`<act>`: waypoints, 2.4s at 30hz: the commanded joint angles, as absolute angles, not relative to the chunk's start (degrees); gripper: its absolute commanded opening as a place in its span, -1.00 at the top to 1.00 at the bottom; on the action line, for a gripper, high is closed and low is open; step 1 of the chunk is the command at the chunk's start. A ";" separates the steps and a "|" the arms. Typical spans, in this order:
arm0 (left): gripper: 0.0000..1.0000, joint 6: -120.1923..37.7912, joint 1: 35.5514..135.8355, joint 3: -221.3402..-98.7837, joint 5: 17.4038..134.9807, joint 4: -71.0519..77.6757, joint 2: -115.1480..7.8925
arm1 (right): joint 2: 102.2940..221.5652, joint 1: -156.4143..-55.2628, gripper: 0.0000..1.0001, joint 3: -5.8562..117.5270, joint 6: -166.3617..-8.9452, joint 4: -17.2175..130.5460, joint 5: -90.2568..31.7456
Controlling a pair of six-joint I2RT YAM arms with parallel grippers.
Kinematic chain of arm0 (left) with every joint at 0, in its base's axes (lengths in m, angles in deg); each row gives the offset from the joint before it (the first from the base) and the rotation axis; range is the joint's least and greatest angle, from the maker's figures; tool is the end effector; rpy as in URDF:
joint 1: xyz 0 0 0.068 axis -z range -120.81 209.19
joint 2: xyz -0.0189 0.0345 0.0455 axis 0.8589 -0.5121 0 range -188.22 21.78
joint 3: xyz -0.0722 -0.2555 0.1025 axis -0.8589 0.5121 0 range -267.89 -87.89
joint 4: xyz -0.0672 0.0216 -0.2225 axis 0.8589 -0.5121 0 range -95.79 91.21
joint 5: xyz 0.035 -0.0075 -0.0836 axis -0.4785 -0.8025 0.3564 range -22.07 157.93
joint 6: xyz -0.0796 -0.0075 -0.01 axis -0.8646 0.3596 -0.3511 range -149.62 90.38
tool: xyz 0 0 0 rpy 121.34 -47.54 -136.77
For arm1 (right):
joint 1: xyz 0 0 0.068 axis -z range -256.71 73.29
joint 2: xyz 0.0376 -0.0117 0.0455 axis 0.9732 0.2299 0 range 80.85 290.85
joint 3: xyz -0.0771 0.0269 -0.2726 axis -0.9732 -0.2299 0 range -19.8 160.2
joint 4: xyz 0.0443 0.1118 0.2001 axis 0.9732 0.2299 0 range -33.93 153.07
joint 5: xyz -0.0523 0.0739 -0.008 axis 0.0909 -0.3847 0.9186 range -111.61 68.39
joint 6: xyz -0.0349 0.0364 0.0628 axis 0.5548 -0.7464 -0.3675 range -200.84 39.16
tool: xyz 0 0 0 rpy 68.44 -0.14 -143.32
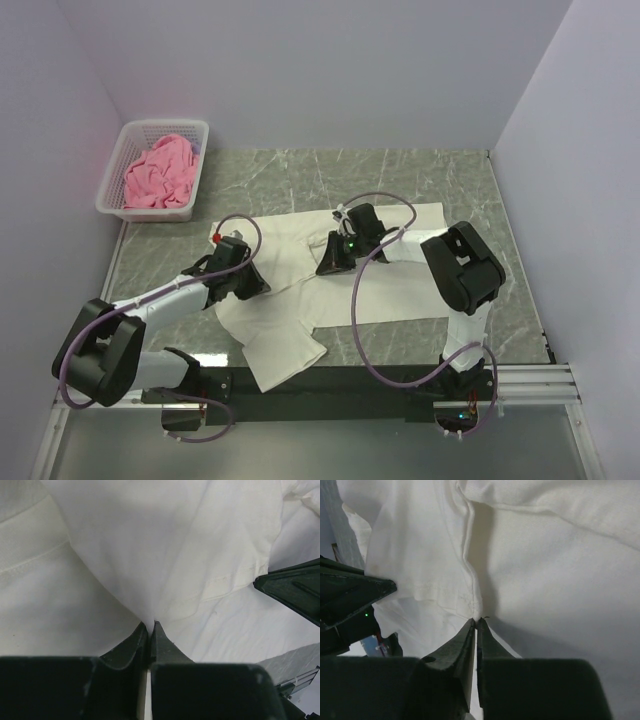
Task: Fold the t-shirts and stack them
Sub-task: Fold the tshirt
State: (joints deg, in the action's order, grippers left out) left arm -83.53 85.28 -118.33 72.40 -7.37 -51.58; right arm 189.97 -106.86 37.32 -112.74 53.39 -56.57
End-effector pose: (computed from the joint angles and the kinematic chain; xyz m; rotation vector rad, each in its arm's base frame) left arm 0.2027 -0.1053 0.1634 -0.5901 2.5294 -0.6608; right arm 0.3046 0.2230 0.1426 -0.2623 2.5898 1.1916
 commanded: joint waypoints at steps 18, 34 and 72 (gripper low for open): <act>0.15 -87.10 85.56 -115.75 73.73 -8.01 -47.66 | 186.24 -105.54 0.71 44.36 -103.87 68.28 -53.44; -0.17 -69.18 68.69 -143.93 65.12 -14.17 -59.67 | 180.60 -82.71 0.05 53.40 -102.97 74.18 -38.49; -0.07 -62.67 62.01 -175.00 69.86 -17.43 -100.92 | 207.68 -64.58 0.13 76.80 -111.87 82.97 -31.02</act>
